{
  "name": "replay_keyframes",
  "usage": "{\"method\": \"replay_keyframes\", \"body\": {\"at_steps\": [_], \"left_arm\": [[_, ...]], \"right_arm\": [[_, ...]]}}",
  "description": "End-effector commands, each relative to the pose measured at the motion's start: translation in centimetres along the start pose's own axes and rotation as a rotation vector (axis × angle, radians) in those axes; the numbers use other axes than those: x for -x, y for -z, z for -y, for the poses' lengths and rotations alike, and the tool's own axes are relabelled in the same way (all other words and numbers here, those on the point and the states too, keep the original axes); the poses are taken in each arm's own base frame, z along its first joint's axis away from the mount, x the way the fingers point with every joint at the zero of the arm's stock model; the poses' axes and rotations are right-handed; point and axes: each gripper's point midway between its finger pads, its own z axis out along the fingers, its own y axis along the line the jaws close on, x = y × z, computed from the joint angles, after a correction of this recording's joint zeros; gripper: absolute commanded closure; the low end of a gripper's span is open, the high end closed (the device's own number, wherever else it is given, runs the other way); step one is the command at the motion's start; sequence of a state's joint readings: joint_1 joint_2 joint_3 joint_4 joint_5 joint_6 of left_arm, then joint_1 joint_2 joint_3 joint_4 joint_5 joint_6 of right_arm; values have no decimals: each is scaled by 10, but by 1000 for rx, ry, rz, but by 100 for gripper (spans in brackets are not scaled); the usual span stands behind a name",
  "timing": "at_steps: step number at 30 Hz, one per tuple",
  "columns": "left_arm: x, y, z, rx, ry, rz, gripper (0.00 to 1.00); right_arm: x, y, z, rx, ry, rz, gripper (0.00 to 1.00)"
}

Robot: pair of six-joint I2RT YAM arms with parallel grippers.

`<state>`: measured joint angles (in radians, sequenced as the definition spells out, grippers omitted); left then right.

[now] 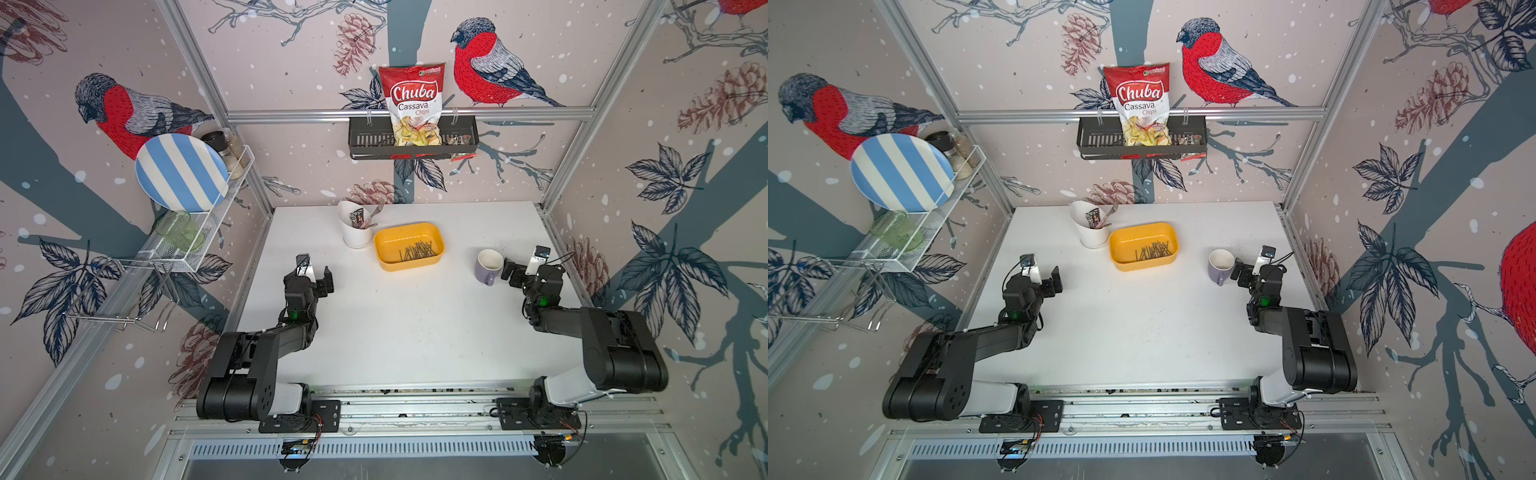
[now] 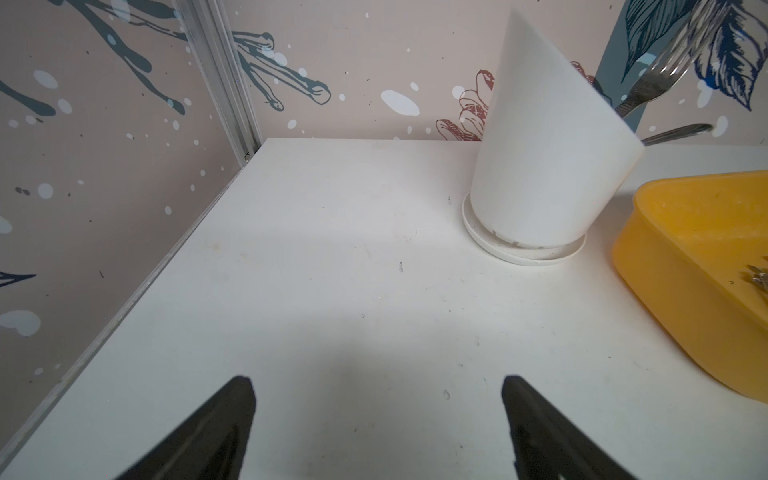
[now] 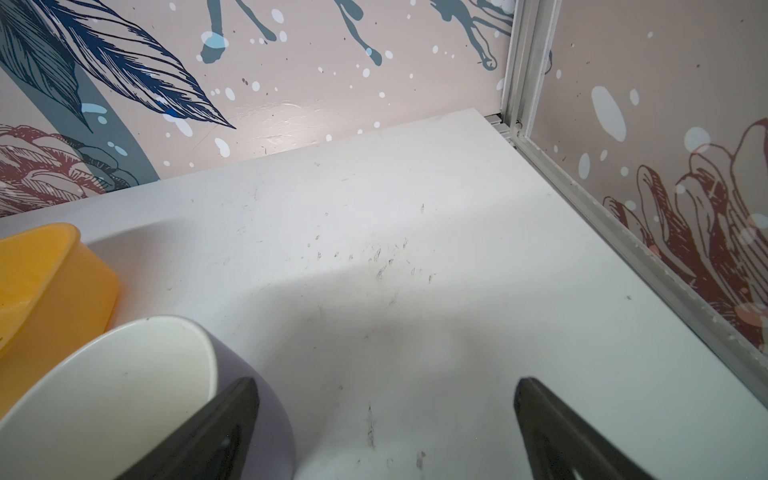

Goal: Put the nails on the desktop into the storage box
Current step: Reset both arms

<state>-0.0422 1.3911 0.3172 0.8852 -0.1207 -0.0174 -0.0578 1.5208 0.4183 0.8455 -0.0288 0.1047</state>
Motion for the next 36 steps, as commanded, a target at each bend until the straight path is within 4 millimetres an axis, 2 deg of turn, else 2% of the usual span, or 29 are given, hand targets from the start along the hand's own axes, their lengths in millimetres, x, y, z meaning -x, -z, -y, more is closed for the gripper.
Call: {"method": "replay_keyframes", "body": {"at_steps": [1, 3, 5, 7, 10, 15, 19, 22, 28, 30, 32, 36], "left_arm": [[20, 4, 5, -37, -8, 90, 6], [19, 1, 2, -22, -7, 108, 5], [10, -10, -1, -16, 7, 94, 5], [8, -8, -1, -17, 8, 83, 5], [6, 5, 7, -69, -12, 150, 6], [5, -2, 2, -47, 6, 117, 5], [4, -1, 1, -44, 4, 117, 3], [4, -2, 1, -44, 5, 114, 3], [5, -1, 1, -45, 5, 118, 3], [5, -2, 1, -44, 6, 119, 3], [5, -2, 1, -44, 5, 118, 3], [4, -2, 2, -45, 4, 117, 4]], "right_arm": [[14, 3, -5, 37, 8, 58, 0], [14, 4, -5, 38, 7, 63, 0], [14, 3, -5, 40, 7, 59, 0], [14, 4, -5, 44, 10, 63, 0], [14, 7, -9, 65, 19, 75, 0], [14, 6, -10, 69, 19, 69, 0], [12, 6, -20, 132, 49, 60, 0], [12, 15, -23, 144, 61, 93, 0], [12, 46, -28, 125, 98, 259, 0], [5, 40, -23, 103, 88, 201, 0], [11, 37, -18, 75, 69, 215, 0], [9, 34, -13, 34, 56, 193, 0]]}}
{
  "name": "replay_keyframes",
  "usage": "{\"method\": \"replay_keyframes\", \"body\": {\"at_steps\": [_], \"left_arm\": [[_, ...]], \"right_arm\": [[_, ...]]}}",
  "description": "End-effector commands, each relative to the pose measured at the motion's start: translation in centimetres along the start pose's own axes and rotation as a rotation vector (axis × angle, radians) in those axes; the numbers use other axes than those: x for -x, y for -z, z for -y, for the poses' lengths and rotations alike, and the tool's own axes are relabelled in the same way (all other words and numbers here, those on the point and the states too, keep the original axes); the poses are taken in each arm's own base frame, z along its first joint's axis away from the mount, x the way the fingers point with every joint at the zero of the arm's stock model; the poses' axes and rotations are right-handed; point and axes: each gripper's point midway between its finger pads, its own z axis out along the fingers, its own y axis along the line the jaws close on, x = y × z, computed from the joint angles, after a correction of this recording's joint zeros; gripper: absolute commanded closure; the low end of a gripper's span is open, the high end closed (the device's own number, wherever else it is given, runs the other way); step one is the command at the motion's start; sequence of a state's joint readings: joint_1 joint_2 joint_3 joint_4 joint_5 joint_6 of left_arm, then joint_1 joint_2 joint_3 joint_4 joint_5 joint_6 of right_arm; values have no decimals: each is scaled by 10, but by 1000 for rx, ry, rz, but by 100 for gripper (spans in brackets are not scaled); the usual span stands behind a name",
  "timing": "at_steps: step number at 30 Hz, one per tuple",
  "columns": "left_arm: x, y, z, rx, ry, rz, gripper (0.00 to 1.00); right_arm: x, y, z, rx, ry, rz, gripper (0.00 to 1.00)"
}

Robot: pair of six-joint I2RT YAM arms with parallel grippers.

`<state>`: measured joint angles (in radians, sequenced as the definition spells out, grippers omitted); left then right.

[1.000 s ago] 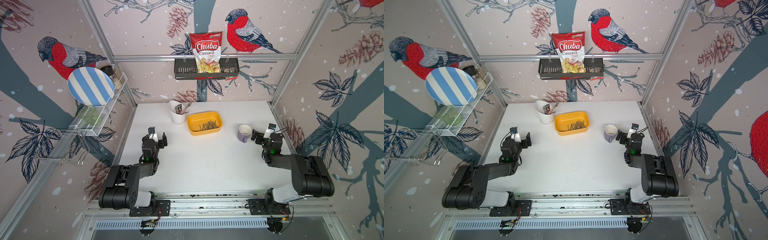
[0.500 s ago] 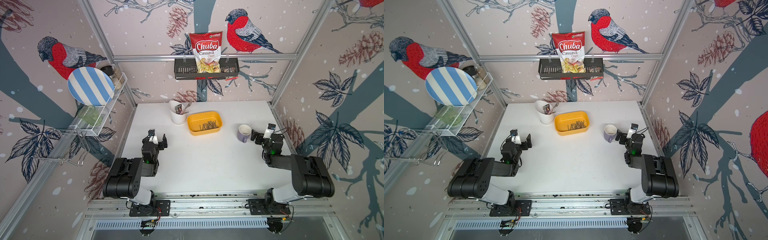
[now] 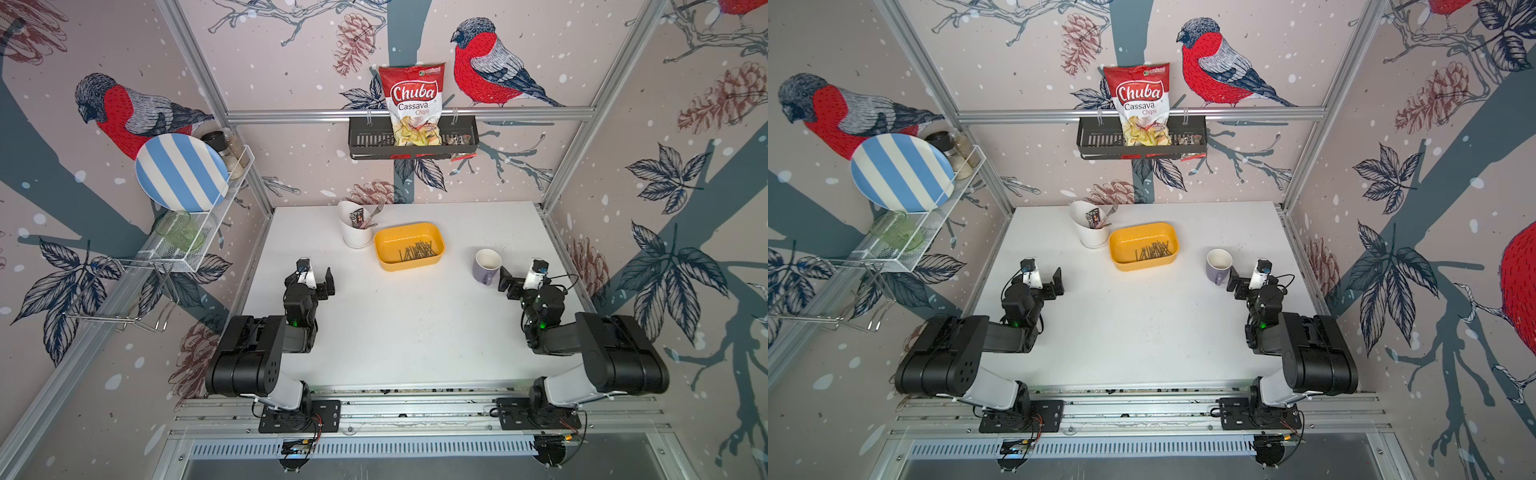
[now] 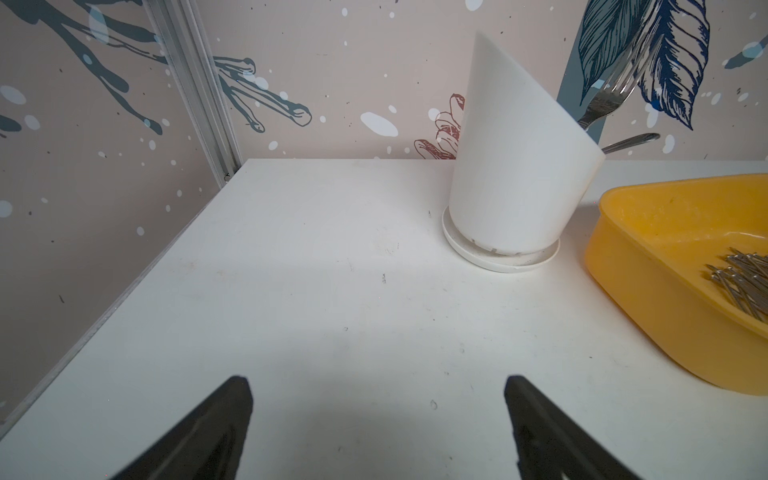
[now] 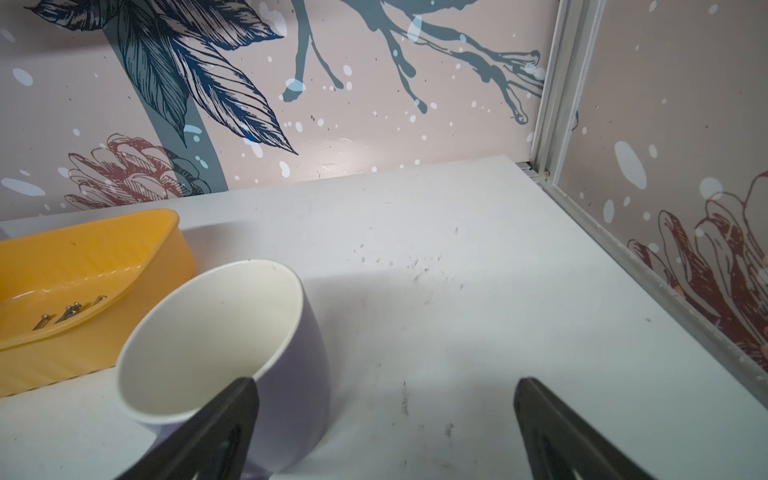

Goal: Put the nails on the desktop into the storage box
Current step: Reset both arms

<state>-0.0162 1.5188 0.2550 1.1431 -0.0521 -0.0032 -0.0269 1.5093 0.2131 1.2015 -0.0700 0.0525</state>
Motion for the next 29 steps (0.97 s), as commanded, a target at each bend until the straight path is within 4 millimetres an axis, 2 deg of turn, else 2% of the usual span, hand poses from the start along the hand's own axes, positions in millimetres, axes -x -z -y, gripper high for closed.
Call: {"method": "replay_keyframes", "body": {"at_steps": [1, 4, 29], "left_arm": [[13, 0, 0, -1, 6, 51, 3], [13, 0, -1, 1, 6, 50, 3], [13, 0, -1, 0, 6, 51, 3]], "right_arm": [[14, -1, 8, -57, -4, 52, 0], [12, -1, 13, -97, -11, 39, 0], [12, -1, 12, -103, -3, 41, 0]]}}
